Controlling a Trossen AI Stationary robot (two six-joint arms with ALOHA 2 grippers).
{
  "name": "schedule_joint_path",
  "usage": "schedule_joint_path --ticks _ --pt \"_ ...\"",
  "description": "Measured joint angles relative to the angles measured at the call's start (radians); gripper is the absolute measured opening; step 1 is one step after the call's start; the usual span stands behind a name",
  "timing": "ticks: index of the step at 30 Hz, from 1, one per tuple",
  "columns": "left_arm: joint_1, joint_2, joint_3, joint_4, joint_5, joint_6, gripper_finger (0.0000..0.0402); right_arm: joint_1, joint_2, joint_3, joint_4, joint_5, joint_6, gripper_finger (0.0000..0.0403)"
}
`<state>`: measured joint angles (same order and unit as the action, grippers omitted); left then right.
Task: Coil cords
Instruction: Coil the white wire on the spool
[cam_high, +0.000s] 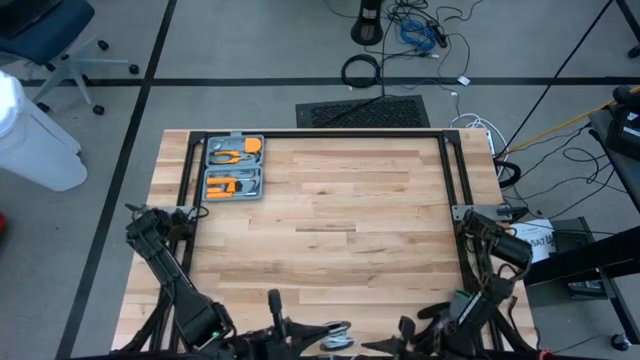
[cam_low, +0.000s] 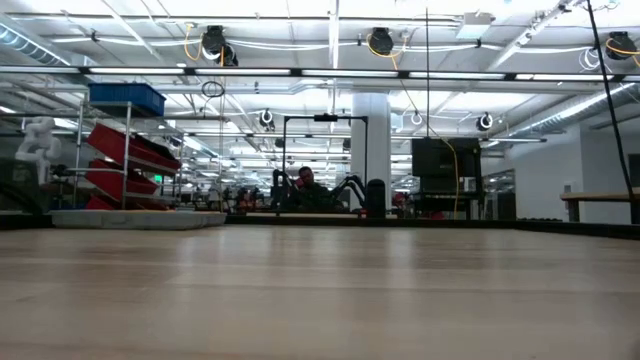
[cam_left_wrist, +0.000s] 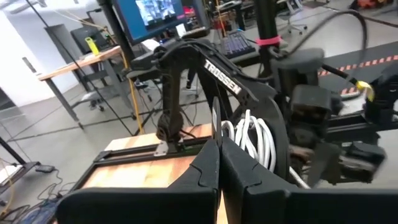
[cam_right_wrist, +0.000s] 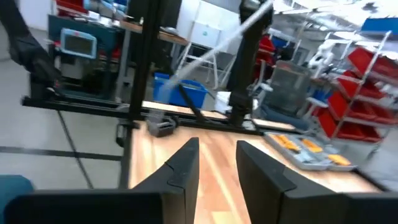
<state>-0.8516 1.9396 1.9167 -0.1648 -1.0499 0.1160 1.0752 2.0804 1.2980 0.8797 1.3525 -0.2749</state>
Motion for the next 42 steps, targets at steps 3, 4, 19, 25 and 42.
schedule_joint_path --ticks 3,4,19,25,42 --pt "-0.002 0.000 0.000 -0.002 0.000 -0.025 0.0001 0.004 -0.003 0.001 0.017 0.020 -0.084 0.0095" --pt "-0.002 0.000 0.000 -0.002 -0.001 -0.031 0.0001 -0.001 -0.003 0.001 0.018 0.015 -0.095 0.0095" --pt "0.005 0.005 0.000 -0.012 -0.050 -0.023 0.0001 -0.021 -0.002 0.173 0.012 0.108 -0.218 0.0093" --pt "0.005 0.005 0.000 -0.013 -0.050 -0.022 0.0001 0.022 -0.001 0.217 -0.036 0.209 -0.258 0.0093" --pt "0.005 0.005 0.000 -0.013 -0.051 -0.024 0.0001 -0.004 -0.001 0.217 -0.218 0.157 -0.002 0.0093"
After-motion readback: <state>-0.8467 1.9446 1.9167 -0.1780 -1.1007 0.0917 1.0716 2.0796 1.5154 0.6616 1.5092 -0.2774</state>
